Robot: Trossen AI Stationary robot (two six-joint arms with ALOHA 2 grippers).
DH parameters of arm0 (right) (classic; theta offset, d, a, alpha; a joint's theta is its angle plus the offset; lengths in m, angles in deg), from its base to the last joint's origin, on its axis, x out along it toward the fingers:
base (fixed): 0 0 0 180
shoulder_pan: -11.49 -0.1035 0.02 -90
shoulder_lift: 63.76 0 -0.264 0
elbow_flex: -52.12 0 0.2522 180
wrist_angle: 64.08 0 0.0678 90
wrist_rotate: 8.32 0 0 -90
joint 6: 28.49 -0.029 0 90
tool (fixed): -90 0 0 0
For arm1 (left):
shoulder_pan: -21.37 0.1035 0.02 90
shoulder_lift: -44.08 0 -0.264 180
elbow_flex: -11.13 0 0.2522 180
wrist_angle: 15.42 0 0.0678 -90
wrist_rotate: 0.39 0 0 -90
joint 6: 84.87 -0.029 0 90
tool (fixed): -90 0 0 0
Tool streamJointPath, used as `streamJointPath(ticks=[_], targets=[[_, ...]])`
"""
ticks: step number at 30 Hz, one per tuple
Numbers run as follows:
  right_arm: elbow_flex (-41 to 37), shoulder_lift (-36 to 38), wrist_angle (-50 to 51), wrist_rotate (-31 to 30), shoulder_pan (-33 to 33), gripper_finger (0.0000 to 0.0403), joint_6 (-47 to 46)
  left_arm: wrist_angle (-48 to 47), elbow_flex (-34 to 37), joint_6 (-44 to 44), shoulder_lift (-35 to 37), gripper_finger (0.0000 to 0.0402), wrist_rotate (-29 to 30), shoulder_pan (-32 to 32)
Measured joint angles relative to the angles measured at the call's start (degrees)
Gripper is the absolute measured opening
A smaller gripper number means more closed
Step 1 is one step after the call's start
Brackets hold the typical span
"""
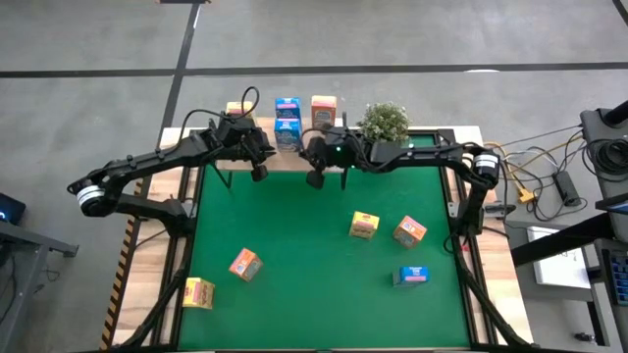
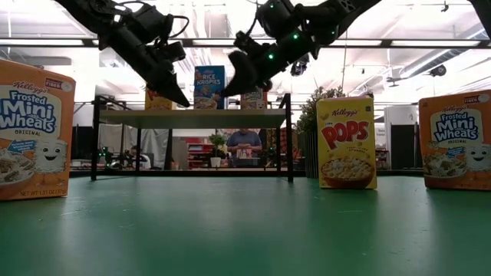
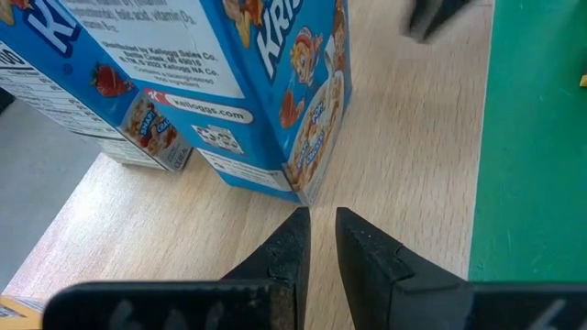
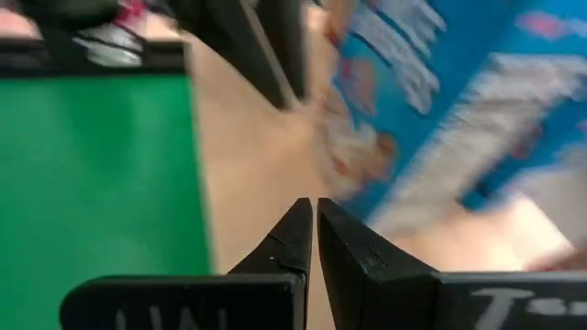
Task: Stack cereal on shelf
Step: Put the left blue cereal box on the shelf
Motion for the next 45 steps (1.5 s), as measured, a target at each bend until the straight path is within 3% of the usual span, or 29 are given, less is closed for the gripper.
streamJointPath(ticks=[13, 45], targets=[[-0.68, -0.17, -9.60, 0.72, 0.61, 0.0012, 0.78, 0.04, 0.00, 0.00, 0.00, 0.0037, -0.04, 0.00], [-0.13, -2.99, -10.49, 0.76, 1.92, 0.0012, 1.33, 1.25, 0.00, 0.50, 0.07, 0.0037, -0.07, 0.00]])
